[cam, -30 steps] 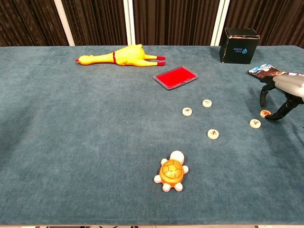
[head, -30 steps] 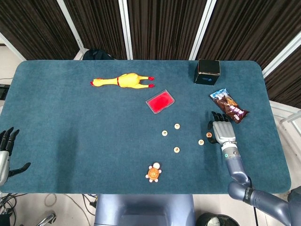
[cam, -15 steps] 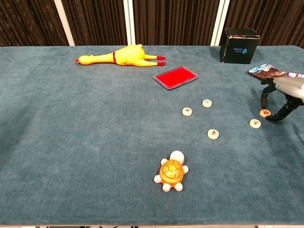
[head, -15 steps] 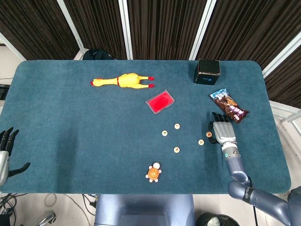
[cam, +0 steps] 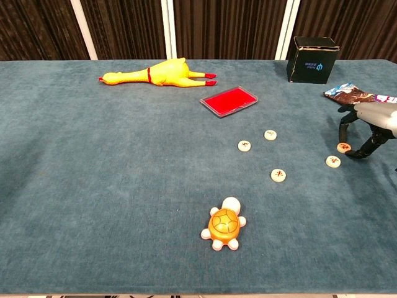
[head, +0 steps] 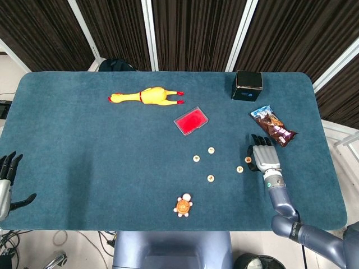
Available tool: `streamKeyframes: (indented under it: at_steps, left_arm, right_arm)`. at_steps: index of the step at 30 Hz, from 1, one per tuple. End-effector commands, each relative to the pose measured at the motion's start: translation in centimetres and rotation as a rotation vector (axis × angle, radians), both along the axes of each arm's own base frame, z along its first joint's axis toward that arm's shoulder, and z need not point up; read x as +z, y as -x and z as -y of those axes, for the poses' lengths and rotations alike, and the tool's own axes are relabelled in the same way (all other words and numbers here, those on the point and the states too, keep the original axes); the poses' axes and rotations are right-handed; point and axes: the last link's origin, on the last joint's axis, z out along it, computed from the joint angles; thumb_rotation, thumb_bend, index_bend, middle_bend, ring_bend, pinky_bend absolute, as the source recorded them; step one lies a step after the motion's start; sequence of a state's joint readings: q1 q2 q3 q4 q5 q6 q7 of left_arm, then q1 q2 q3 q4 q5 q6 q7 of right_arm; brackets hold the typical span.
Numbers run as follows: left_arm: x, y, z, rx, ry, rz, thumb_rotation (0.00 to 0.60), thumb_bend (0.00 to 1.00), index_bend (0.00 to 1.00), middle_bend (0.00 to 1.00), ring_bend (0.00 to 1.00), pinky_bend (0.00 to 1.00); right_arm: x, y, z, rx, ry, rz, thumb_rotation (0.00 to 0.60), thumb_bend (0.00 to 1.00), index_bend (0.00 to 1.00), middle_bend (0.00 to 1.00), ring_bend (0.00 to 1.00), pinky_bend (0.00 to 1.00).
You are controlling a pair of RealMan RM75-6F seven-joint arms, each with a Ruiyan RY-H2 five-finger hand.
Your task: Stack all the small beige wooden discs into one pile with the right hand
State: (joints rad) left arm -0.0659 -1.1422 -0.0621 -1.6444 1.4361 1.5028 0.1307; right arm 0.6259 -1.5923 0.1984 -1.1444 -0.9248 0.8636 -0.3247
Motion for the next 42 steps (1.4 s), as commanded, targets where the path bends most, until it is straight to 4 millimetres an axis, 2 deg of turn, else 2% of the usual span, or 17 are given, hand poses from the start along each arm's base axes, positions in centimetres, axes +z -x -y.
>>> streamKeyframes:
  at_steps: [1,9,14,19,24,31,42]
  left_arm:
    - [0.0,0.0,0.0,0.001,0.0,0.0,0.6,0.01,0.06,0.0,0.0,0.0]
    - [0.1,0.0,0.0,0.003,-0.003,0.004,0.6,0.01,0.06,0.0,0.0,0.0]
    - [0.1,0.1,0.0,0.006,-0.003,0.005,0.6,0.01,0.06,0.0,0.0,0.0]
    - [0.1,0.1,0.0,0.005,-0.003,0.005,0.6,0.01,0.06,0.0,0.0,0.0]
    - [0.1,0.0,0.0,0.003,-0.002,0.005,0.6,0.01,0.06,0.0,0.0,0.0]
    - [0.0,-0.1,0.1,0.003,-0.001,0.003,0.6,0.01,0.06,0.0,0.0,0.0]
    - [0.1,0.0,0.0,0.006,-0.004,0.003,0.6,0.01,0.06,0.0,0.0,0.0]
  right_arm:
    - [0.0,-0.1,0.0,0.002,0.0,0.001,0.6,0.39,0.5,0.01,0.04,0.0]
    - [0.2,-0.9,0.4,0.016,0.016,0.023,0.6,0.39,0.56,0.01,0.05,0.0]
    - [1.7,-2.0,0.4,0.042,0.029,0.044,0.6,0.39,0.57,0.01,0.05,0.0]
    - [3.2,-3.0,-0.6,0.063,-0.002,0.042,0.6,0.39,0.57,0.01,0.05,0.0]
    - [3.9,-3.5,-2.6,0.059,-0.048,0.052,0.6,0.39,0.57,0.01,0.05,0.0]
    - [3.0,-3.1,-4.5,0.061,-0.078,0.061,0.6,0.39,0.57,0.01,0.05,0.0]
    - [1.2,-3.3,-4.0,0.099,-0.057,0.036,0.6,0.39,0.57,0.01,0.05,0.0]
